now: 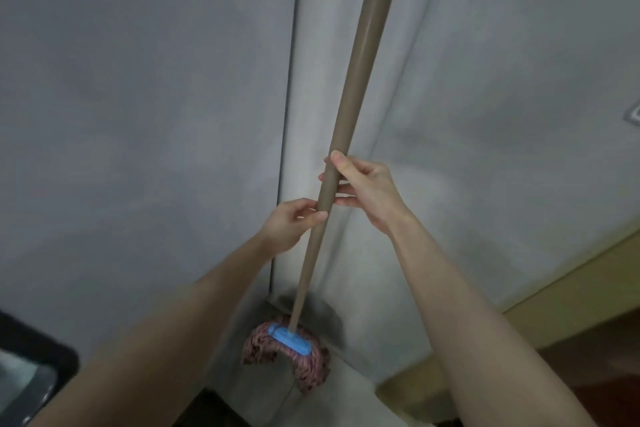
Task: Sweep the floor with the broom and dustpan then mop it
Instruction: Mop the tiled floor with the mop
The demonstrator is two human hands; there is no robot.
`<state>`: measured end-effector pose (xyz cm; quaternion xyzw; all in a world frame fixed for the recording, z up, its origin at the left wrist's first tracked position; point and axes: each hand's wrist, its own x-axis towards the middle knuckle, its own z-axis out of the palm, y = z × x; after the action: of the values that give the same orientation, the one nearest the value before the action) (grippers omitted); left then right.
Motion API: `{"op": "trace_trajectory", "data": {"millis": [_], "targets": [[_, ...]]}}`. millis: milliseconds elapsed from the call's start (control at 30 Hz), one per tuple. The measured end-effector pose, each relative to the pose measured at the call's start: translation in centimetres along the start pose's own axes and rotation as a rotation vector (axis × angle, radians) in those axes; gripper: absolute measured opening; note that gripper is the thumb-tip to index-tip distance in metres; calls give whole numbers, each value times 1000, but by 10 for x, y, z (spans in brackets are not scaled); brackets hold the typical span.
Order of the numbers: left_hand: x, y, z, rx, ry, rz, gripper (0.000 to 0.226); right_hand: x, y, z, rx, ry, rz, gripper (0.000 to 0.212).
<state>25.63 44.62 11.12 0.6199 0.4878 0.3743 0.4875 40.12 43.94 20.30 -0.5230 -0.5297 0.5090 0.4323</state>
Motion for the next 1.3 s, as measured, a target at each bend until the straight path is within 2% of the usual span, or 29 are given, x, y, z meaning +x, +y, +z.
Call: {"op": "trace_trajectory", "data": {"millis": [333, 467, 600, 733, 967, 1100, 1300], "targets": [[-109, 130, 37, 127, 295, 101, 17, -110, -101, -45, -24, -163, -242, 35], [-176, 168, 70, 149, 462, 126, 17, -168, -128, -60, -19, -311, -303, 27], [-242, 205, 85, 189, 602, 113, 24, -219, -157, -59, -14, -455, -336, 29], [-302, 227, 86, 245, 697, 72, 18, -263, -179, -44, -5, -566, -344, 35], [-426, 235, 71, 275, 817, -19, 20, -342, -190, 18, 19, -779, -357, 41], [-509, 222, 63, 256, 933, -84, 24, -395, -179, 76, 25, -917, -337, 44], [-647, 187, 40, 231, 1091, -173, 17, -495, -153, 181, 11, -1107, -293, 44]]}}
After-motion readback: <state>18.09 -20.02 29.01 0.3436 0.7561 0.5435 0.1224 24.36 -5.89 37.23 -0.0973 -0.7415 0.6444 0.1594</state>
